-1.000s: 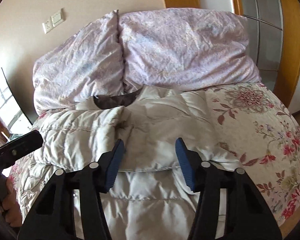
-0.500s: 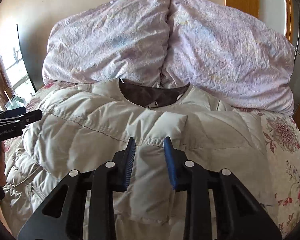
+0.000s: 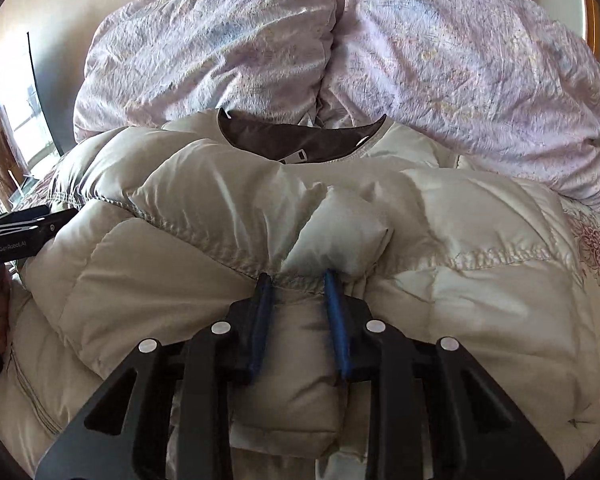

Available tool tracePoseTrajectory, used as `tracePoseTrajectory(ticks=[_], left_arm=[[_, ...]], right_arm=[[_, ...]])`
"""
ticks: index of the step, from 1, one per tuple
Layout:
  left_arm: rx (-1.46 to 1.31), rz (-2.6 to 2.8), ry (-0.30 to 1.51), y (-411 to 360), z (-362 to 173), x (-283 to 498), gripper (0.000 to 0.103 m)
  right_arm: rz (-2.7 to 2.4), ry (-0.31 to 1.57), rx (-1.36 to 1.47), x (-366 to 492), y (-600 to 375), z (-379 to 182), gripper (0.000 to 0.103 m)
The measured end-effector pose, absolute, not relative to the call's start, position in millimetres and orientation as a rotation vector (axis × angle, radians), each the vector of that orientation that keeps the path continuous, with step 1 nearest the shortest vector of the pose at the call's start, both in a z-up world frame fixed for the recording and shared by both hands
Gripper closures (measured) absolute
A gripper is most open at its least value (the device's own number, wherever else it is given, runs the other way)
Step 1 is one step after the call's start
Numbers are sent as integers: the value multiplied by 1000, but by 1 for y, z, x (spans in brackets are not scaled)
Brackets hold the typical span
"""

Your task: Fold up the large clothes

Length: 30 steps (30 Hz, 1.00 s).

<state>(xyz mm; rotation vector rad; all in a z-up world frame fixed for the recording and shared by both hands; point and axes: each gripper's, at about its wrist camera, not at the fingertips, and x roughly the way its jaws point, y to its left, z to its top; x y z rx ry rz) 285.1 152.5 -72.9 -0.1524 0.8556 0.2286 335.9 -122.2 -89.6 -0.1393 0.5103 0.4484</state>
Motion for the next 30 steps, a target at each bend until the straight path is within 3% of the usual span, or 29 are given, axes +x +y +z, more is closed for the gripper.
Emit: tracePoseTrajectory(ticks=[14,16,18,23,30], left_arm=[[-165,218,902,154,-74,284,2],[-194,179,895,156,-60,265,2],[-219,129,879,161,-46,241,2],[-296,37,870,188,-29,173,2],[-370,5,931,225,-43,78,3]], right_arm=[[515,550,-81,345,-131,-87,72],[519,591,-88,337,-137,-78,64],[516,613,-53,323,-155,-67,27],[533,613,73,276,-233,-54,17],[514,752,336,230,-364,-98,17]])
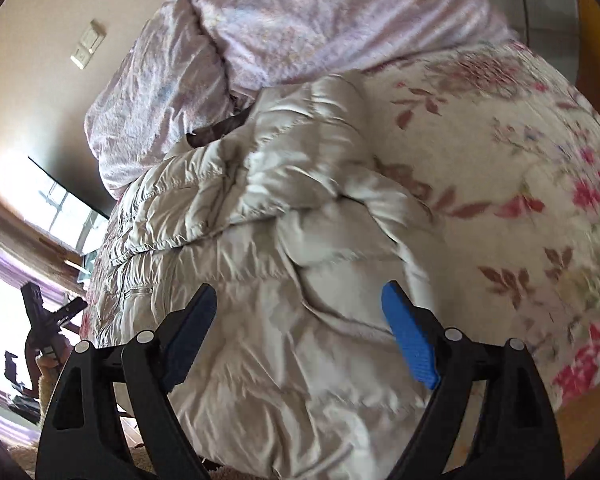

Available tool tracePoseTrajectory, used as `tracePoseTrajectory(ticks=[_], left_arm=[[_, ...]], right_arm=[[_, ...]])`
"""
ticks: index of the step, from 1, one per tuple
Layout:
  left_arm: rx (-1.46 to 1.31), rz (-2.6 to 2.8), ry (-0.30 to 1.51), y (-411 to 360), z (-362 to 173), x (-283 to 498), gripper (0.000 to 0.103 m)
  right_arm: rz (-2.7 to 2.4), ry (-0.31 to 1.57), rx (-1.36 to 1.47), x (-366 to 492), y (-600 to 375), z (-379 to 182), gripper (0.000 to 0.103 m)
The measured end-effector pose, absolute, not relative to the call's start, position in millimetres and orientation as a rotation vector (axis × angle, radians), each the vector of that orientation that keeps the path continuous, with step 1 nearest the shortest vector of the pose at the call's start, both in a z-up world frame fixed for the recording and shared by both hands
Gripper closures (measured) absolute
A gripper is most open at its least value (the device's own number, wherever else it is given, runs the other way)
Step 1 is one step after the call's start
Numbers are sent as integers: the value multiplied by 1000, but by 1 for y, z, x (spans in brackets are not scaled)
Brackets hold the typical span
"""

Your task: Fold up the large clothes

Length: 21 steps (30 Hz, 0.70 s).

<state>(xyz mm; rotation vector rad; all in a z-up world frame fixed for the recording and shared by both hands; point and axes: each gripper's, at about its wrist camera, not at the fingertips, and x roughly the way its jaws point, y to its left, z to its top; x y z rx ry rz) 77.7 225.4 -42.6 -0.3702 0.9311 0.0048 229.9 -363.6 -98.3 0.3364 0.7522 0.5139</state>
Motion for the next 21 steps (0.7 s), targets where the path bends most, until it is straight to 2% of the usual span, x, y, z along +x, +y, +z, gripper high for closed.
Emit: tracePoseTrajectory(ticks=[10,14,16,18,21], left_arm=[[-457,-84,974,222,-72,18,7],[-544,-124,1012,221,-85,15,23],[-548,-118,1008,219,-88,13,24],[-546,-113,1008,216,-87,11,25],[-566,-121,1011,214,-88,9,30]], right_arm=[[517,865,512,199,-428,-166,17],[544,864,538,198,-432,-176,18],[578,868,561,195,-436,-181,18],[592,869,579,193,-437,-183,25],[670,895,636,196,-436,-189,30]])
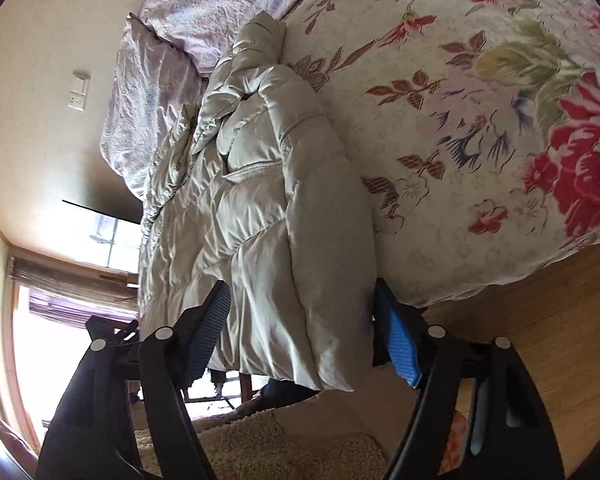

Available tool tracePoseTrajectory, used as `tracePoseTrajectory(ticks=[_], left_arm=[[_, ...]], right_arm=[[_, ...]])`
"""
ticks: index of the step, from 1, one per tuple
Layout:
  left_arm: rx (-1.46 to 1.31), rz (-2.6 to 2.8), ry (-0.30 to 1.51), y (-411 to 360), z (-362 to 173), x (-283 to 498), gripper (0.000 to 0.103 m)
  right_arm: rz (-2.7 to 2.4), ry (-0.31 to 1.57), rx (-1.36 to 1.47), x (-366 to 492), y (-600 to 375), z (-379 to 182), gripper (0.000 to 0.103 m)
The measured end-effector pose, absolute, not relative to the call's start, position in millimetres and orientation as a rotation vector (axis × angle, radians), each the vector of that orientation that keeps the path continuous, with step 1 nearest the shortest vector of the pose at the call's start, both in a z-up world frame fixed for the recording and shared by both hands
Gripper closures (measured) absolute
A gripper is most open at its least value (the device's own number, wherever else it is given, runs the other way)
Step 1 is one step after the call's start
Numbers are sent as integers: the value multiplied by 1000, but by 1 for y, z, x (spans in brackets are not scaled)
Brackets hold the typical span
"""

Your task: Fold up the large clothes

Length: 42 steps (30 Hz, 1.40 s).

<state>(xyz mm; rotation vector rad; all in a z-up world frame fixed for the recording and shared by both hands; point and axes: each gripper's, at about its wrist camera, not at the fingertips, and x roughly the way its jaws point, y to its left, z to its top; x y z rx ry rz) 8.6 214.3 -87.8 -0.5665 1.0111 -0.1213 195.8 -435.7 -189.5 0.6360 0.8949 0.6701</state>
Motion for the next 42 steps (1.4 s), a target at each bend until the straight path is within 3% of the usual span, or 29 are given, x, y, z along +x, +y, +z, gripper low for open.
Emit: tracePoseTrajectory(ticks=[18,22,24,29,42], left_arm=[[-565,-81,1058,204,-90,-4,43],[-603,-92,1064,205,-95,-6,50],[-608,-83,1061,204,-96,-7,54],[-630,-91,1016,202,-86,-11,83],[-574,-76,772,206,-13,4,91]], right_arm=[[772,908,652,191,-425,-195,47],[791,897,644,187,-421,-193,54],[790,896,642,185,-419,-192,64],[783,849,634,178,-417,-182,80],[706,610,554,171,-403,-119,86]])
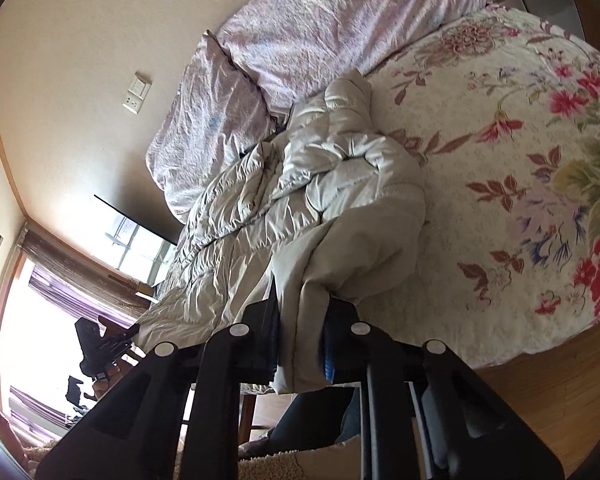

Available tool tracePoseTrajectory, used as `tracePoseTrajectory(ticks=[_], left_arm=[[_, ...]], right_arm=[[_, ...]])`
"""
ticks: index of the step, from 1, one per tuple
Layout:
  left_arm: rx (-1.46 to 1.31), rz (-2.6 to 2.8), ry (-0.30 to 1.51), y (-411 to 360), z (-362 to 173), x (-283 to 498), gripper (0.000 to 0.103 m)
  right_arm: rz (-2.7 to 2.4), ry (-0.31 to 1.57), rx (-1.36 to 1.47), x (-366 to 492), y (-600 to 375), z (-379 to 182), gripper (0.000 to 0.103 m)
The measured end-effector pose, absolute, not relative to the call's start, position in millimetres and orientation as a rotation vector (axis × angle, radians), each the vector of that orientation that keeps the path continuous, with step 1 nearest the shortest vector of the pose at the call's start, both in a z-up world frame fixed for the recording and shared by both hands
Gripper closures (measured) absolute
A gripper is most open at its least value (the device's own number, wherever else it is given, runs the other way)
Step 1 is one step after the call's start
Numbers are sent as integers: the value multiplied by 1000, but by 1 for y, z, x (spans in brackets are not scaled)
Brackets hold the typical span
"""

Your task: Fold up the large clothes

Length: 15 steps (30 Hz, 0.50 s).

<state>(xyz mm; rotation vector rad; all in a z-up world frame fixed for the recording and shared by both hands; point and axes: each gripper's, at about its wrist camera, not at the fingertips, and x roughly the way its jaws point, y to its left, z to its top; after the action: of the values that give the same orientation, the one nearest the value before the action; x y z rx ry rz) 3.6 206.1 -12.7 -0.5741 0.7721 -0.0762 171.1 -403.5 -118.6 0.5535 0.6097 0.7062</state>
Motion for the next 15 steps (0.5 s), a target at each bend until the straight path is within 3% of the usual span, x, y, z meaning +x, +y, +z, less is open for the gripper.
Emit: tracePoseTrajectory(ticks=[15], left_arm=[[-422,33,543,215,79,123,92]], right_arm=[[507,275,444,228,-365,7,87]])
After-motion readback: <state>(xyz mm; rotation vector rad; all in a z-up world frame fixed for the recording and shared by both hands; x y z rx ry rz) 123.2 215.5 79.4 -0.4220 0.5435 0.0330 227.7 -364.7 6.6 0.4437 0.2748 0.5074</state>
